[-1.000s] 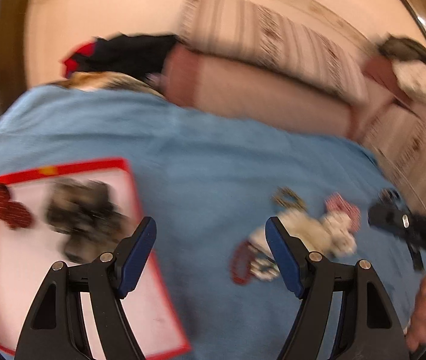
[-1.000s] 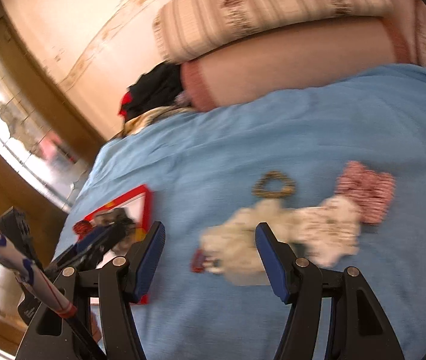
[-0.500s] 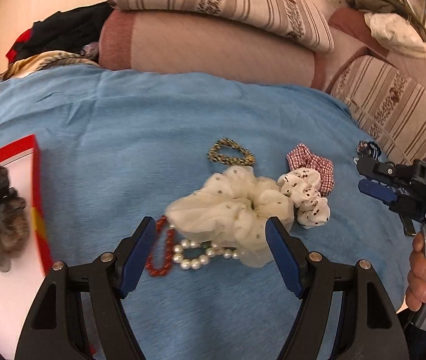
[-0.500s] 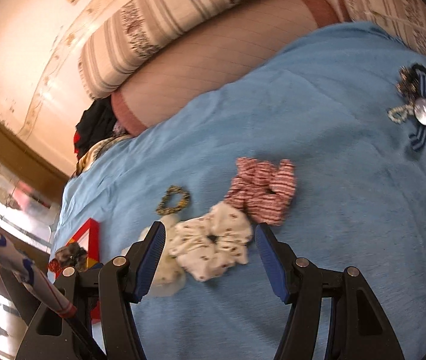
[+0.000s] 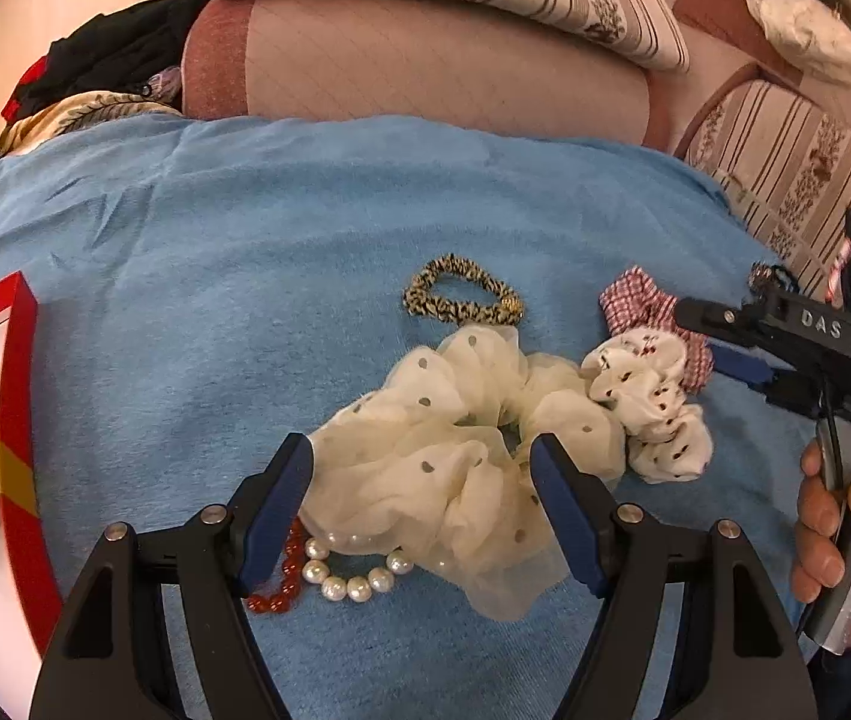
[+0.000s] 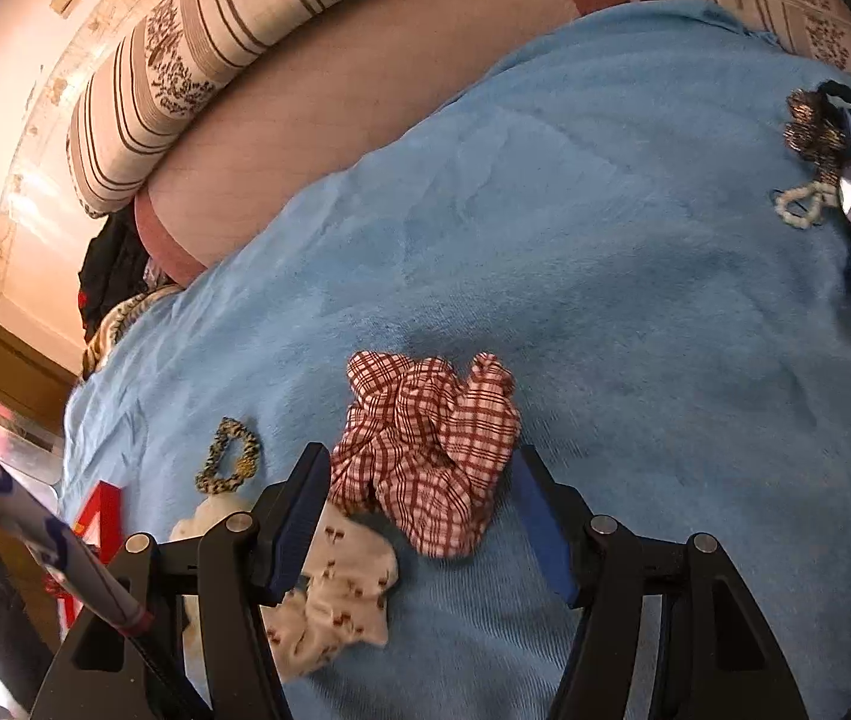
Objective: Organize jewelry
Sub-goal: 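Grasp the cream sheer scrunchie with the left gripper while the right gripper grasps the gingham scrunchie, then lift both held scrunchies and carry them toward the box lid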
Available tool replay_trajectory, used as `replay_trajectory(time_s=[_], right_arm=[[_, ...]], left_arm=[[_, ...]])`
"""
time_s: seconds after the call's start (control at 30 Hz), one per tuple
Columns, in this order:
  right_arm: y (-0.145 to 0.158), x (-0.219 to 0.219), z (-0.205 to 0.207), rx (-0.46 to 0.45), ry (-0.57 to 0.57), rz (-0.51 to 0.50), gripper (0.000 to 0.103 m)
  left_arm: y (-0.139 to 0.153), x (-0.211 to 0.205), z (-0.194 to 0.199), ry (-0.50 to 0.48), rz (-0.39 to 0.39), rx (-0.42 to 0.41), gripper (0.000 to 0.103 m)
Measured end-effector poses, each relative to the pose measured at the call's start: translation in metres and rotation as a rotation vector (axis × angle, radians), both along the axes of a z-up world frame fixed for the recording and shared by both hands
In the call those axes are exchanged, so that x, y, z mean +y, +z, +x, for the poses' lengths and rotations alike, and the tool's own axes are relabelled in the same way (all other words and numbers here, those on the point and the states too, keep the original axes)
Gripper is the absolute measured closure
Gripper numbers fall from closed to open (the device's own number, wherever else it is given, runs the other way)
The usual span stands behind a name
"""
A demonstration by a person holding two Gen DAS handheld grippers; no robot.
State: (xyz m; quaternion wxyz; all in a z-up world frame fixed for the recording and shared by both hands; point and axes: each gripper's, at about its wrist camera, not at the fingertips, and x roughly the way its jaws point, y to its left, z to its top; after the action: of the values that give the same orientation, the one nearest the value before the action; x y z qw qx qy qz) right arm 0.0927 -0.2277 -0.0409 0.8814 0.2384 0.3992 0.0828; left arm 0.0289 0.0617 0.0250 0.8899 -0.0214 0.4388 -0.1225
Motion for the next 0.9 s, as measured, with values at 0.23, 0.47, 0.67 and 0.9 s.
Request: replay_trajectory(time_s=[0.23,0.47,0.67,0.9], right_arm=[[-0.013,0.006,0.007,0.0,0.022,-0.046,0.088],[0.018,0.006,-0.013,-0.119,0.0,-0.088,0.091],[0.038,0.004,-0.031,-0.179,0.007,-0.069,0.091],[0.046,0.013,-0.041,-0.2,0.032,-0.066,0.091]], left_arm=[[-0.005,-0.011,0.002,-0.017,0.052,-0.024,0.074],[0.018,-0.004,-0.006,-0.014,0.0,-0.103,0.086],[0.044,-0.001,-0.018,-0.02,-0.033,-0.196,0.086],[0.053,0.0,-0.023,-0.014,-0.009,-0.23,0.086]])
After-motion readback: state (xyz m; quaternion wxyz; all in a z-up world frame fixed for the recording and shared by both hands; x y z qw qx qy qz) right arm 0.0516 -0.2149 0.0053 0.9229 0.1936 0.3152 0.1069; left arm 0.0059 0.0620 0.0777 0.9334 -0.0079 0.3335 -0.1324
